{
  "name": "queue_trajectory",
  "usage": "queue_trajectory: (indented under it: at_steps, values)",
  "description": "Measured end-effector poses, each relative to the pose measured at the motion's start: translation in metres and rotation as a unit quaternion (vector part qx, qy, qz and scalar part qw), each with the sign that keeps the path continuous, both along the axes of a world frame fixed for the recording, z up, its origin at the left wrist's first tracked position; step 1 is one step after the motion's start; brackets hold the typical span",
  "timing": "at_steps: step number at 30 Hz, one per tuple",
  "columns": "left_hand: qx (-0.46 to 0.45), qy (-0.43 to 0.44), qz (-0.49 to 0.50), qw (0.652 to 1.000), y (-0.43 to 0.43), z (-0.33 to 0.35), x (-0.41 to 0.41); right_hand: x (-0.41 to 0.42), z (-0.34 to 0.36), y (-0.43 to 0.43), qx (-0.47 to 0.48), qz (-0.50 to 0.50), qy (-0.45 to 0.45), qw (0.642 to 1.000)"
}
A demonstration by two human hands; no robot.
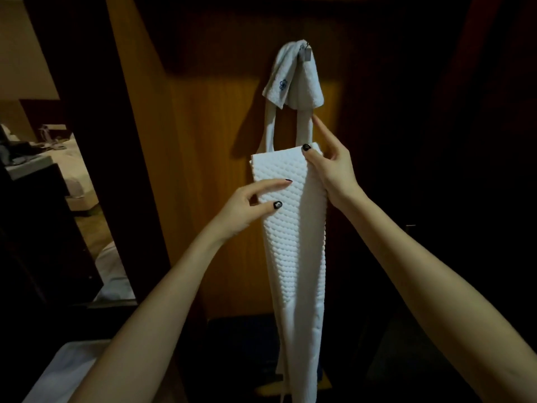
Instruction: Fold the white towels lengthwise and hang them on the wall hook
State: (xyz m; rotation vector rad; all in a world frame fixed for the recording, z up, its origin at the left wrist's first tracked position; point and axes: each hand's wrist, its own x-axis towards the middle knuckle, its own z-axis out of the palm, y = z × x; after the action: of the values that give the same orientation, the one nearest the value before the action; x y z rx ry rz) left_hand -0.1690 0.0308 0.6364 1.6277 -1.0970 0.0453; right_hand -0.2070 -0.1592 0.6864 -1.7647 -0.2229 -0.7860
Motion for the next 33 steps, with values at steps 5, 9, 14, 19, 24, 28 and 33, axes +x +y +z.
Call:
queue_trajectory:
  at_steps: [5, 9, 14, 19, 24, 28, 33]
  values:
    - [-0.128, 0.008, 0.027, 0.991, -0.025, 0.019, -0.006, -0.006, 0.018, -0.012, 0.039, 0.016, -0.007, 0.999]
    - [-0.154, -0.031, 0.037, 0.987, -0.038, 0.054, -0.003, -0.029, -0.016, -0.022, 0.009, 0.100, 0.026, 0.995]
    - [-0.119, -0.036, 0.074, 0.989, -0.038, 0.086, 0.022, -0.039, -0.065, -0.005, 0.069, 0.143, 0.056, 0.986]
    - [-0.160, 0.154, 0.115, 0.968, -0.030, 0.077, 0.046, -0.035, -0.055, 0.024, 0.050, 0.097, -0.018, 0.994]
    - [-0.149, 0.233, 0.213, 0.937, -0.008, 0.020, 0.036, -0.024, -0.043, 0.030, 0.084, 0.044, -0.032, 0.995]
    - [-0.158, 0.192, 0.106, 0.963, 0.010, -0.031, 0.015, -0.017, -0.042, 0.020, 0.086, 0.051, -0.022, 0.995]
    - [-0.129, 0.210, 0.030, 0.969, 0.012, -0.050, 0.010, -0.020, -0.050, 0.020, 0.070, 0.065, -0.010, 0.995]
